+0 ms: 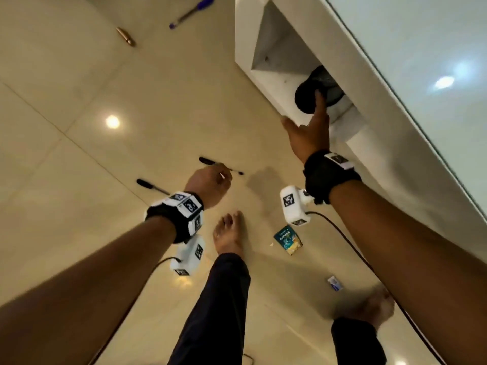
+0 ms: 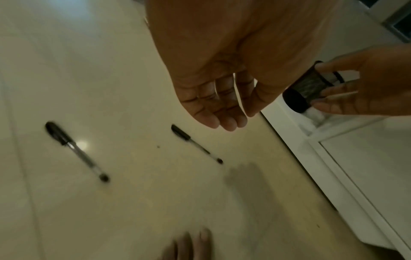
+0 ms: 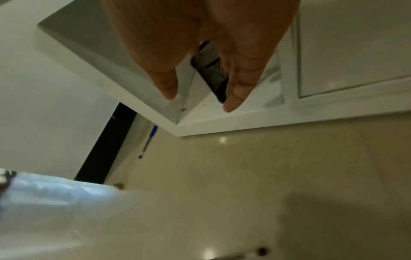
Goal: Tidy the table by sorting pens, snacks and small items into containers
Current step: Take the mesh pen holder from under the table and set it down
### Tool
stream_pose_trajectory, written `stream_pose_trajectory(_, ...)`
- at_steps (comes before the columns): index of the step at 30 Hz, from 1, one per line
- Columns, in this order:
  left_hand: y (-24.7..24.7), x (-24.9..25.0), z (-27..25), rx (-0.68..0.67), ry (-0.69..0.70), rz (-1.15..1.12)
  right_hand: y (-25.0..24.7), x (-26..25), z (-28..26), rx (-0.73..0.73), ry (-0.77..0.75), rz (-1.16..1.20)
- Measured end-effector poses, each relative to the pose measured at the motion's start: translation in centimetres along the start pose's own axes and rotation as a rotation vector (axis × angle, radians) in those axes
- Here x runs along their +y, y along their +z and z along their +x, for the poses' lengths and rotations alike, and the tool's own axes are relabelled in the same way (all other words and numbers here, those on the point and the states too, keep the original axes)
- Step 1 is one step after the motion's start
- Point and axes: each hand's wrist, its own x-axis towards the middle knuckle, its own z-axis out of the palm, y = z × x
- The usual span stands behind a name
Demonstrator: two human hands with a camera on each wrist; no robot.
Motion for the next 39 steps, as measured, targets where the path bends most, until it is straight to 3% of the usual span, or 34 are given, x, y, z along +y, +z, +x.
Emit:
stream_pose_trajectory(3, -2.7, -0.4, 3.6, 0.065, -0.004, -0.047, 1.6, -2.5, 4.0, 0.277, 0.146, 0.098)
stream_pose_trajectory(5, -3.8, -0.4, 5.4, 0.109, -0.028, -0.121, 1.3, -3.4, 5.8, 0.260, 0.190, 0.050)
stream_pose_trajectory(8, -4.7, 0.0, 6.2, 0.135, -0.017, -0.187, 0.0, -3.2, 6.3, 0.176, 0.174, -0.227)
stream_pose_trajectory(11, -5.1, 0.7, 5.2, 0.132, 0.031, -0.185, -0.4, -2.0, 4.7, 0.152, 0.071, -0.310)
stream_pose_trajectory(19, -7.0, 7.8, -3.4, 0.244, 0.326, -0.187, -4.1, -1.7, -11.5, 0.060, 0.072, -0.309)
stream_pose_trajectory(25, -9.8, 19.4, -9.0, 0.354, 0.706, -0.052, -15.4, -5.5, -22.8, 0.070, -0.185, -0.129)
stream_pose_trajectory(28, -8.4, 25.1, -10.2, 0.324, 0.756, 0.135, -22.4, -6.4, -25.9, 0.127, -0.220, -0.086)
stream_pose_trajectory(33, -2.2, 32.1, -11.0, 0.191, 0.705, 0.451, -32.8, -3.9, -25.1, 0.381, -0.197, -0.063)
stream_pose_trajectory(36, 2.4, 34.0, -11.0, 0.120, 0.542, 0.661, -35.8, -1.4, -22.5, 0.569, -0.148, -0.050)
stream_pose_trajectory(39, 5.0, 34.9, -11.2, 0.157, 0.436, 0.751, -36.7, -0.1, -19.8, 0.669, -0.083, 0.073)
